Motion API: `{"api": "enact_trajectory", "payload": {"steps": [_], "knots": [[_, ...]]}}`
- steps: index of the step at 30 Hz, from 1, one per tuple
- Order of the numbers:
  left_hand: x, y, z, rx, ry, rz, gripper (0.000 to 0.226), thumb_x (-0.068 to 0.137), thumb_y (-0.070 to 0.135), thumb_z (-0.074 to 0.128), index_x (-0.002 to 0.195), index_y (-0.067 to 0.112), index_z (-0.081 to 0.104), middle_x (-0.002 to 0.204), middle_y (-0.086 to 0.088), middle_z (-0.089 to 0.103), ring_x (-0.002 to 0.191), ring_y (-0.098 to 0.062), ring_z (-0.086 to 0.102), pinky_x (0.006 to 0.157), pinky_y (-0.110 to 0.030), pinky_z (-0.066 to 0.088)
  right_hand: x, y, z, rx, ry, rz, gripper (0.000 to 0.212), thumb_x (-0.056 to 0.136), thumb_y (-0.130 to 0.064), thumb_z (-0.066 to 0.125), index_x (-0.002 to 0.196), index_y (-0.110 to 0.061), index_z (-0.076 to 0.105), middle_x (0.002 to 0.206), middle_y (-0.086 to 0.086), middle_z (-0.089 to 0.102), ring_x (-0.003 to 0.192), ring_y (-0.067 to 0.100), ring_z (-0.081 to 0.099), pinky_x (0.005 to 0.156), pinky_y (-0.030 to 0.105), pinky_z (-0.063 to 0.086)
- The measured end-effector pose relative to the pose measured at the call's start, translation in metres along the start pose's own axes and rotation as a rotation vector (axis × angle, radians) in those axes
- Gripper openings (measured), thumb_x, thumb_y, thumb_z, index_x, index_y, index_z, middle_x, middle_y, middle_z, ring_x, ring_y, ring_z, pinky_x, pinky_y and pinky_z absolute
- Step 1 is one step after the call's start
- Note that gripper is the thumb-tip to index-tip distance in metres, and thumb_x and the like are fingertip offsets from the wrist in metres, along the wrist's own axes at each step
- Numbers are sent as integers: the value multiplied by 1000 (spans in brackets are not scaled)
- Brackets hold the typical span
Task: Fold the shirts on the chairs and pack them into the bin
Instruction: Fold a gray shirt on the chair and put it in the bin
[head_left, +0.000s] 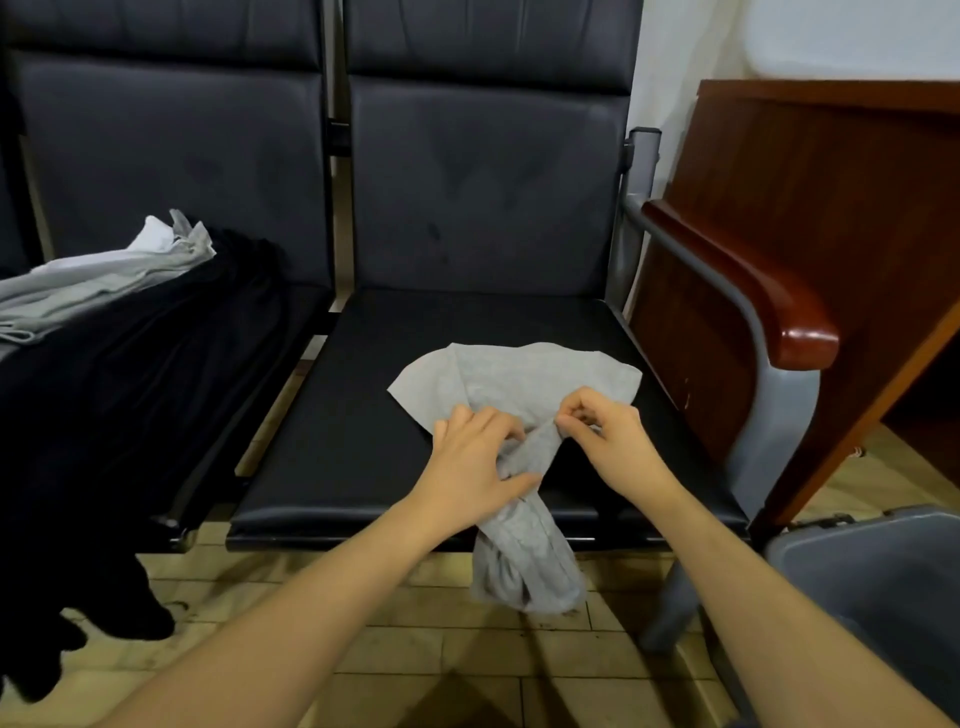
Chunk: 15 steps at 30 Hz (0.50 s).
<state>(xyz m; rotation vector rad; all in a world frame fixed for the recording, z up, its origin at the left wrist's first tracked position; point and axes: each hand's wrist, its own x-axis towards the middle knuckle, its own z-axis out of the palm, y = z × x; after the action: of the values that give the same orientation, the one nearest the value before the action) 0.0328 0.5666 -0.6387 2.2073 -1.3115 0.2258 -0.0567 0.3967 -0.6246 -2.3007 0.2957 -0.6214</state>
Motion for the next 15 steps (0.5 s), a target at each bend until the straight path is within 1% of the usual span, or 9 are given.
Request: {"api": "enact_trajectory", "payload": {"steps": [2,4,6,7,9,11,12,13,15], "knots": [[-1,5,3,-63,-5,7,19,87,39,63,96,22,59,87,19,47,90,-10,34,73,-24,16,-1,1,1,-23,0,-19,8,91,-10,60,84,-12,61,72,7,62,70,26,60,70,37,50],[-2,5,3,-146,9,-26,11,90,30,61,88,19,61,76,19,46,87,-9,36,75,-22,18,-1,1,-1,-10,2,-8,9,92,-11,58,84,-12,59,73,12,60,70,30,58,68,38,48],[0,4,-3,-306,43,-127,8,92,26,60,86,21,62,78,14,50,87,-10,40,77,-18,27,0,-6,-4,58,22,26,11,94,-12,56,83,-15,57,78,15,59,68,27,54,64,33,47],[3,5,-9,-406,50,-180,8,92,25,59,85,22,61,81,7,54,87,-12,44,77,-17,33,0,-11,-7,95,36,31,13,95,-14,55,82,-17,57,80,15,58,67,22,52,63,31,46],[10,7,-25,-612,61,-228,8,92,20,60,85,17,62,81,-6,60,78,-15,52,73,-18,43,4,-24,-15,113,60,-5,15,96,-15,53,81,-19,55,77,16,56,64,14,48,60,25,42],[17,7,-44,-734,58,-237,6,91,16,61,87,11,63,79,-7,62,71,-8,55,69,-16,45,8,-37,-25,50,43,-51,15,97,-18,52,83,-21,54,69,11,52,61,10,43,59,18,38],[21,4,-51,-748,48,-239,6,90,15,62,86,11,63,79,-3,63,71,-2,55,69,-14,44,10,-42,-29,-6,23,-65,15,97,-21,51,83,-25,53,64,3,50,63,9,43,64,17,36],[23,-1,-56,-736,38,-248,5,89,15,63,85,12,64,79,1,64,70,2,56,69,-11,45,12,-44,-31,-56,3,-63,16,97,-24,51,82,-29,53,61,-2,48,66,9,43,72,20,35],[27,-11,-57,-647,30,-293,6,87,18,66,81,17,66,82,-1,66,71,0,55,71,-15,46,17,-44,-27,-111,-20,-37,17,96,-27,51,80,-32,53,63,-9,50,76,11,47,86,26,30]]}}
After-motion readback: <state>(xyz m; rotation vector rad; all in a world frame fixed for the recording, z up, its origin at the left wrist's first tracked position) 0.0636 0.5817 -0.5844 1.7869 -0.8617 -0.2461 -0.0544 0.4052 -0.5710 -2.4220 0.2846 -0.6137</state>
